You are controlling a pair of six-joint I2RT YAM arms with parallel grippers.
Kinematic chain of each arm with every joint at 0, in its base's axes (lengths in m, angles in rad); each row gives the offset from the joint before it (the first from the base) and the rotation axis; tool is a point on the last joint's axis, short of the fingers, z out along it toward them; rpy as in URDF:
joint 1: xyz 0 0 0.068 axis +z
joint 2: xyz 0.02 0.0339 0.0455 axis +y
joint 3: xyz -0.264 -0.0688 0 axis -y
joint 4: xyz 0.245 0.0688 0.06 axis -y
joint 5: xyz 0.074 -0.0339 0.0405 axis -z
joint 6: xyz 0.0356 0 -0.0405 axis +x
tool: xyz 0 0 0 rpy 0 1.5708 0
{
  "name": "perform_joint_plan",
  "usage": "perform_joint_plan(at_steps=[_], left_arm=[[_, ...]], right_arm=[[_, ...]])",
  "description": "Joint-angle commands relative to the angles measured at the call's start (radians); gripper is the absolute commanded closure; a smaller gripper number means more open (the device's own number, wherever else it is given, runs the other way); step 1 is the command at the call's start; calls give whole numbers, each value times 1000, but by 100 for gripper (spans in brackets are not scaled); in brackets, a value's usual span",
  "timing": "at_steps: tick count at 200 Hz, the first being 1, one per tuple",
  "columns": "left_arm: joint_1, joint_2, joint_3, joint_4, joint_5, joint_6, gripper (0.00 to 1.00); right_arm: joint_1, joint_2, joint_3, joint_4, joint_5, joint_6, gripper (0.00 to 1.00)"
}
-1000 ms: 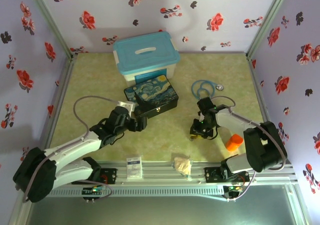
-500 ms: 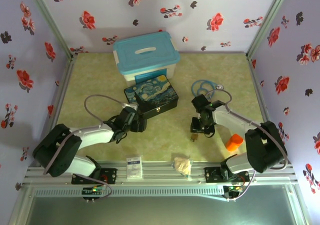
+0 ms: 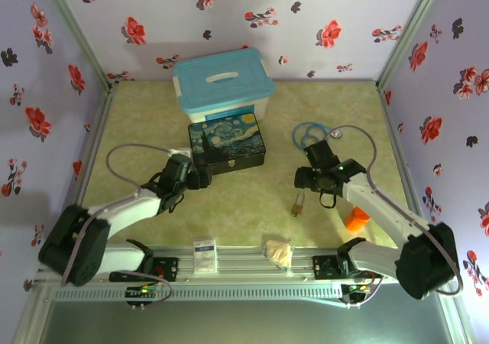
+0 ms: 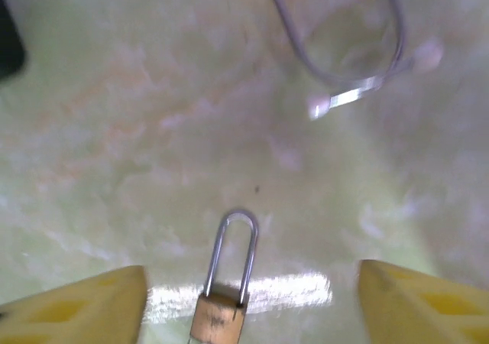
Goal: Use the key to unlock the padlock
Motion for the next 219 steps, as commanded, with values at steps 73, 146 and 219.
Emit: perform_joint_plan(at_steps=[73, 146, 219], left_arm=[[261, -466, -60, -41, -228, 247, 0], [462, 42, -135, 592, -160, 379, 0], [551, 340, -146, 935, -30, 391, 0]], right_arm=[[-261, -189, -347, 815, 406, -313, 1], [-384, 257, -447, 1484, 263, -479, 1], [-422, 434, -428, 1605, 205, -450, 1]])
